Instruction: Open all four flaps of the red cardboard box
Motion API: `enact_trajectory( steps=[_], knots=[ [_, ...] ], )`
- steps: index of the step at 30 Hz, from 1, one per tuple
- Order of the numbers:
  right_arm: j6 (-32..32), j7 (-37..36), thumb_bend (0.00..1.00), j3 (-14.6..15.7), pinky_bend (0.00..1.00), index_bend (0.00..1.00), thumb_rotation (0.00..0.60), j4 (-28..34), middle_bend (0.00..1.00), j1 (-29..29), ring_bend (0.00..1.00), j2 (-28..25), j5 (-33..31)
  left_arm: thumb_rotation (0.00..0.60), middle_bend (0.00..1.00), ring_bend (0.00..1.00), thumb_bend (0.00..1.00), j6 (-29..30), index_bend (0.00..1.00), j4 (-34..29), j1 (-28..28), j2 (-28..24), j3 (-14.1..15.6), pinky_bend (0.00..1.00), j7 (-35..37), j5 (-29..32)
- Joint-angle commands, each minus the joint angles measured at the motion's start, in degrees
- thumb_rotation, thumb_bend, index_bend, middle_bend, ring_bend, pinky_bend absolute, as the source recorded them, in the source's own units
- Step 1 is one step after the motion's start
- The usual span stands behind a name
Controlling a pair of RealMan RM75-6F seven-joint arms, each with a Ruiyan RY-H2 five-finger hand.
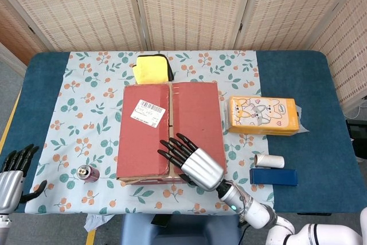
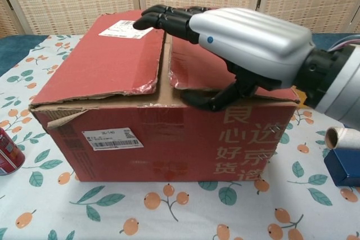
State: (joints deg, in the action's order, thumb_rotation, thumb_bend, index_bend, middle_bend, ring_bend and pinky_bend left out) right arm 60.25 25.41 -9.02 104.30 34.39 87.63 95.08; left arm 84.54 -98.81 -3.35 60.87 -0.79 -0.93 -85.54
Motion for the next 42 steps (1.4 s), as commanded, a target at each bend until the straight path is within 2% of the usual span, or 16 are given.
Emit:
enact_trajectory(
  steps=[1, 10, 21, 27, 34, 38, 42],
  knots=[
    [-0.6, -0.7, 0.38, -0.7, 0.00, 0.00, 0.600, -0.9, 0.00, 0.9, 0.00, 0.9, -1.2, 0.600, 0.09, 0.10, 0.37, -0.2, 0.01, 0.1, -0.1, -0.3, 0.0, 0.08, 0.7, 0.1],
    [-0.6, -4.1, 0.39, -1.4, 0.00, 0.00, 0.600, -2.4, 0.00, 3.3, 0.00, 1.6, -1.7, 0.600, 0.09, 0.10, 0.37, -0.5, 0.01, 0.7, -0.3, -0.8, -0.3, 0.08, 3.0, 0.3],
    [4.4, -5.1, 0.38, -1.0, 0.00, 0.00, 0.600, -0.7, 0.00, 2.7, 0.00, -0.4, 0.1, 0.600, 0.09, 0.10, 0.37, -0.2, 0.02, 1.0, -0.1, -0.8, -0.4, 0.08, 3.3, 0.4],
    [10.9, -3.4, 0.38, 0.6, 0.00, 0.00, 0.600, 3.1, 0.00, -0.9, 0.00, -4.4, 3.3, 0.600, 0.09, 0.10, 0.37, -0.5, 0.02, 0.9, -0.2, -0.6, -0.5, 0.08, 2.0, 0.9],
    [23.0, -4.3, 0.38, 4.2, 0.00, 0.00, 0.600, 6.7, 0.00, -8.1, 0.00, -11.9, 11.3, 0.600, 0.09, 0.10, 0.37, -1.3, 0.02, 0.7, -0.5, 0.1, -0.9, 0.08, -0.9, 2.6],
    [30.1, -6.0, 0.39, 6.5, 0.00, 0.00, 0.600, 5.5, 0.00, -13.3, 0.00, -15.4, 13.1, 0.600, 0.09, 0.10, 0.37, -1.5, 0.02, 0.5, -0.6, 0.4, -1.1, 0.08, -2.2, 3.4],
    [33.9, -8.5, 0.38, 8.0, 0.00, 0.00, 0.600, 2.8, 0.00, -16.2, 0.00, -16.5, 13.7, 0.600, 0.09, 0.10, 0.37, -1.5, 0.02, 0.4, -0.6, 0.6, -1.2, 0.08, -2.9, 3.7]
  ],
)
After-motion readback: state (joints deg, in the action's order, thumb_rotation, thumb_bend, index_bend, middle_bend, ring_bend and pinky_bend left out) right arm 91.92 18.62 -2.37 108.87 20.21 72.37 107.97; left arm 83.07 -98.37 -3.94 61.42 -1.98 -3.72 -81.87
